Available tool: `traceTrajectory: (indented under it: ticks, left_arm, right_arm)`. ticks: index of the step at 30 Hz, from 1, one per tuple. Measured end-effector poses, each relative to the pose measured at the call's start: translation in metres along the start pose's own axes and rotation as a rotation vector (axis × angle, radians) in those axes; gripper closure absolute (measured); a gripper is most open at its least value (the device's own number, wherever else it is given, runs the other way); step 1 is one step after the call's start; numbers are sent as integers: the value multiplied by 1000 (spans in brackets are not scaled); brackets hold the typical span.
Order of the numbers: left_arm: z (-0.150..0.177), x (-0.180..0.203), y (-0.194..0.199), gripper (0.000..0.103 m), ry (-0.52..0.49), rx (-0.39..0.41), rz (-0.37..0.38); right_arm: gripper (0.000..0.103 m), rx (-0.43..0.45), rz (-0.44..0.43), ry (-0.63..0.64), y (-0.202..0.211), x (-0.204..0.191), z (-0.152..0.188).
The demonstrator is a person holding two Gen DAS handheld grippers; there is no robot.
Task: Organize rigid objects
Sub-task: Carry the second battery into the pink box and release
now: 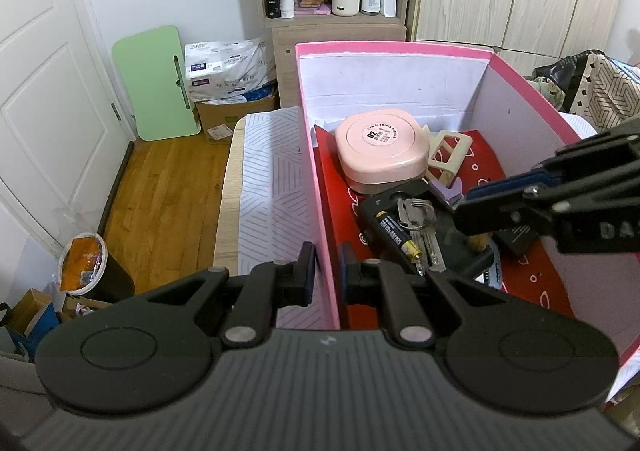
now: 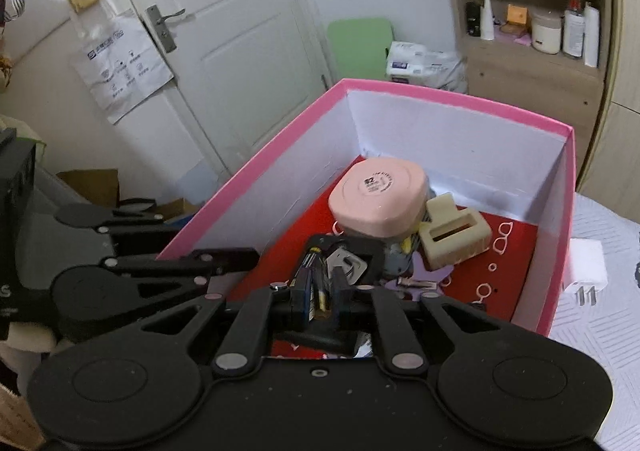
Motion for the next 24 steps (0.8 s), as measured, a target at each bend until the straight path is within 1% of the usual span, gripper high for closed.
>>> traceTrajectory:
  ticks: [1, 3, 7, 10, 12, 16, 19, 21, 24]
  left_arm:
    - [0, 0, 0, 93, -1, -1, 0]
    - [0, -1, 0, 93, 0, -1, 0]
    - [0, -1, 0, 93, -4, -1, -1]
    - [0, -1, -1, 93, 0, -1, -1]
    - [0, -1, -1, 93, 2, 1, -1]
    - [1, -2, 0, 93, 10, 5, 3]
    - [2, -2, 1, 93, 13, 13, 6]
    - [2, -2, 1, 93, 14, 14, 6]
    - [2, -2, 1, 93, 10, 12, 1]
  right_arm:
    - [75, 15, 2, 7, 5, 0, 0]
    - [75, 56, 14, 20, 17, 2, -1]
    - [75, 113, 28, -33, 47, 23, 1]
    - [74, 154, 79, -66, 69, 44, 5]
    - [70, 171, 124, -90, 82, 61, 11]
    - [69, 175, 212, -143, 92, 95, 26]
    - [68, 165, 281, -151, 91, 115, 42]
    - [68, 157, 305, -160, 89, 127, 54]
    - [68, 127, 293, -184, 80, 140, 70]
Point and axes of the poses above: each gripper's, at about its wrist camera, not at the fingertips, and y roughly against the way its jaws point, x to its right, z to its underside, the point moved 4 cm from there along -y, roughly the way its jaws point, and after that the axes turned 12 degrees about z, right-handed, at the moved point
